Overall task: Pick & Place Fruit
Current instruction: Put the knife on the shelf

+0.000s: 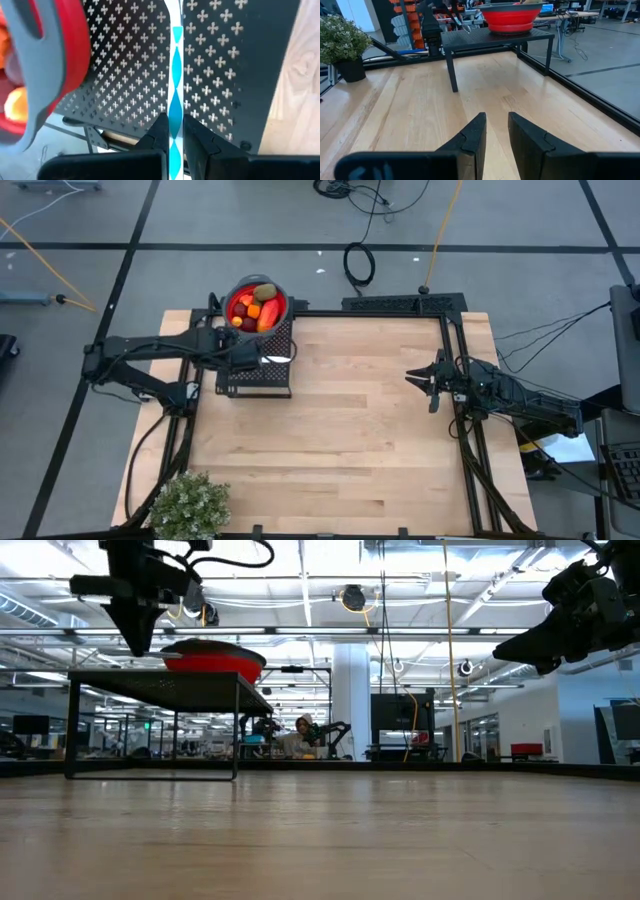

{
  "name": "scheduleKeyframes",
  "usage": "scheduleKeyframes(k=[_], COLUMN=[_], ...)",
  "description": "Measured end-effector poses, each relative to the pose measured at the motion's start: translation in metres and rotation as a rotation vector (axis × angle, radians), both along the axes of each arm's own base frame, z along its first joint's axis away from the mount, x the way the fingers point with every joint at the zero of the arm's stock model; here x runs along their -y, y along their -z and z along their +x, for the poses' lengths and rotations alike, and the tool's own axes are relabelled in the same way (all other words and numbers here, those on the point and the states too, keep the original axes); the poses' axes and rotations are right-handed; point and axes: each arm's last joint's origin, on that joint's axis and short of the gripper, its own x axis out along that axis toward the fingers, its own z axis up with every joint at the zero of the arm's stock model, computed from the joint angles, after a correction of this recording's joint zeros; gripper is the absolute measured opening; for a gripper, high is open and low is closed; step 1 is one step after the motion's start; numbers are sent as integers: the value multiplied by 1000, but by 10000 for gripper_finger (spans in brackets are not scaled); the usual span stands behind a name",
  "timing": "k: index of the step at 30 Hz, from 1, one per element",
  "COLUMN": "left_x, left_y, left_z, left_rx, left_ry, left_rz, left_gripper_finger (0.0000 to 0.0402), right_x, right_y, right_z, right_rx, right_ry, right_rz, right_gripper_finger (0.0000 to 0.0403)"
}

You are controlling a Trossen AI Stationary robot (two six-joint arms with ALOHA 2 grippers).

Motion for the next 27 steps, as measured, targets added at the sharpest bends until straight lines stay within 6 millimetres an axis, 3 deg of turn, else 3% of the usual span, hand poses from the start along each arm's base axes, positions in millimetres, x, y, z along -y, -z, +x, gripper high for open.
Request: scheduleKeyframes(k=[8,27], left_x=[-12,-25], left_y=[13,14], left_z=[0,2], left_rx=[-23,23], left_ry=[15,-7], left_rz=[-8,-26], left_gripper_finger=[26,26], right_x=[0,0], right_y=[0,0], right_z=[0,0], right_rx=[0,0], right_ry=[0,0], right_rz=[0,0], right_gripper_finger=[73,73])
